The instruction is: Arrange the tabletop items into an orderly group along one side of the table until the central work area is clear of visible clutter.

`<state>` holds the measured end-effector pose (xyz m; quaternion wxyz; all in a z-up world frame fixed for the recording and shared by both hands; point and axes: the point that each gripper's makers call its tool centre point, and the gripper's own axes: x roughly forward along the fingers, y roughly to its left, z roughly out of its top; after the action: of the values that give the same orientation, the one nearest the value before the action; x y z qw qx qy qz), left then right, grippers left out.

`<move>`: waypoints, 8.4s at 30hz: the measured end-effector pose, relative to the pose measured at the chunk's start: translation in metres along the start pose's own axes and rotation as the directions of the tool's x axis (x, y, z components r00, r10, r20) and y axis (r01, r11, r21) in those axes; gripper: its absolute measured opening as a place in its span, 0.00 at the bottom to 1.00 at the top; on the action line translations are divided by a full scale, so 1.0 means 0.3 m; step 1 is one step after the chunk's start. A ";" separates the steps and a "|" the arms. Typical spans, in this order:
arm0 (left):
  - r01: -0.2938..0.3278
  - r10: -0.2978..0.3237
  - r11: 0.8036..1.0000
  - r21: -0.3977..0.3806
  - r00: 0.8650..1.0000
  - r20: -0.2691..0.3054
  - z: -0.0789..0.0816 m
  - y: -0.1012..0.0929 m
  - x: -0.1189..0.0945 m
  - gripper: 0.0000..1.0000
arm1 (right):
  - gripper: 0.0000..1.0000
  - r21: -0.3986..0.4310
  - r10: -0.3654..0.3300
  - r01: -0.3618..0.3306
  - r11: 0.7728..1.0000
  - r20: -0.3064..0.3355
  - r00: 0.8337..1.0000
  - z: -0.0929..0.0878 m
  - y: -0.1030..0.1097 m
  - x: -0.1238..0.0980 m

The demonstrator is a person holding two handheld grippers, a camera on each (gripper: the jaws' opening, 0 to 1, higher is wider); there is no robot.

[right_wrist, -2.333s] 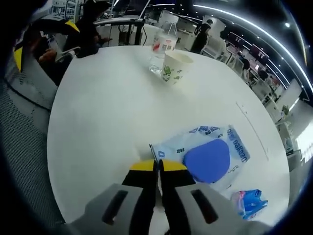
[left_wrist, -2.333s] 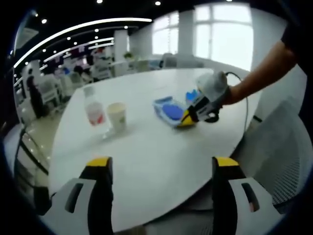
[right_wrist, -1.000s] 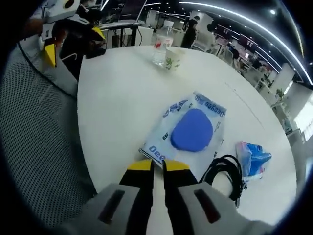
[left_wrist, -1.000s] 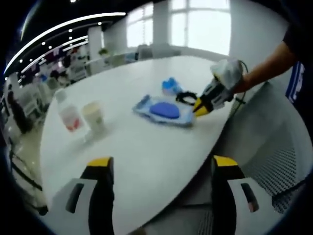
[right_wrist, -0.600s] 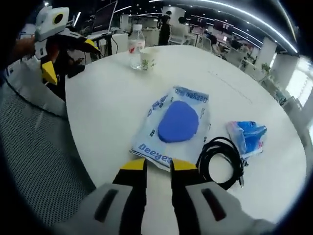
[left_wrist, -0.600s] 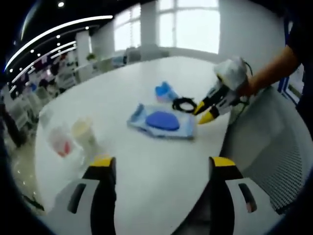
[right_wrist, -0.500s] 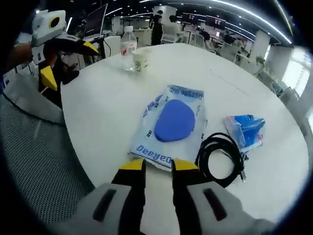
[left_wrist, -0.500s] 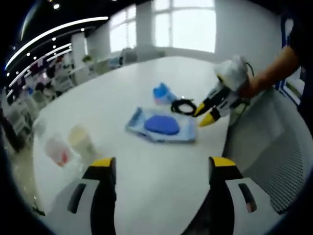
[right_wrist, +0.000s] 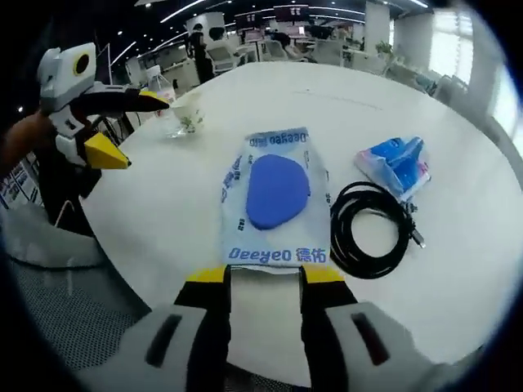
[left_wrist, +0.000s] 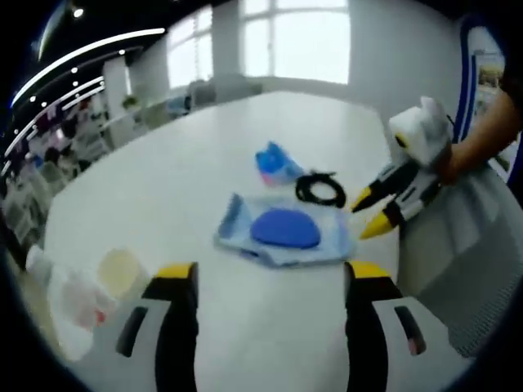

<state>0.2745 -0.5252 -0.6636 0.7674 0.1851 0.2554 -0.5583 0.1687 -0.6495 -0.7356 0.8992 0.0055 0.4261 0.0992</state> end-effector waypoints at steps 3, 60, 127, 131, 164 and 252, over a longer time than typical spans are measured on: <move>0.007 -0.007 1.000 -0.010 1.000 -0.004 0.010 0.018 0.029 0.68 | 0.33 0.027 -0.005 0.005 1.000 -0.002 1.000 -0.002 -0.001 0.002; -0.016 -0.025 0.963 -0.268 0.989 -0.146 -0.056 0.218 0.459 0.24 | 0.20 0.350 0.023 -0.044 0.936 0.065 0.998 -0.037 0.028 0.077; -0.175 0.140 0.953 -0.249 0.978 -0.154 -0.222 0.213 0.171 0.01 | 0.00 0.165 0.041 -0.066 0.984 0.145 0.988 0.121 0.007 0.131; -0.193 0.156 0.941 -0.277 0.976 -0.150 -0.232 0.221 0.165 0.01 | 0.00 0.139 0.041 -0.060 0.988 0.137 0.990 0.145 -0.016 0.152; -0.284 0.238 0.849 -0.445 0.958 -0.158 -0.303 0.295 0.126 0.02 | 0.01 -0.104 0.074 -0.066 0.992 0.074 0.994 0.312 -0.115 0.336; -0.296 0.305 0.858 -0.420 0.951 -0.047 -0.162 0.176 -0.049 0.31 | 0.21 -0.133 0.054 -0.043 0.990 0.076 0.996 0.347 -0.184 0.255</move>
<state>0.3121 -0.4699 -0.6938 0.8691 0.0465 0.3301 -0.3653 0.3053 -0.6820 -0.7330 0.9111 -0.0395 0.3825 0.1487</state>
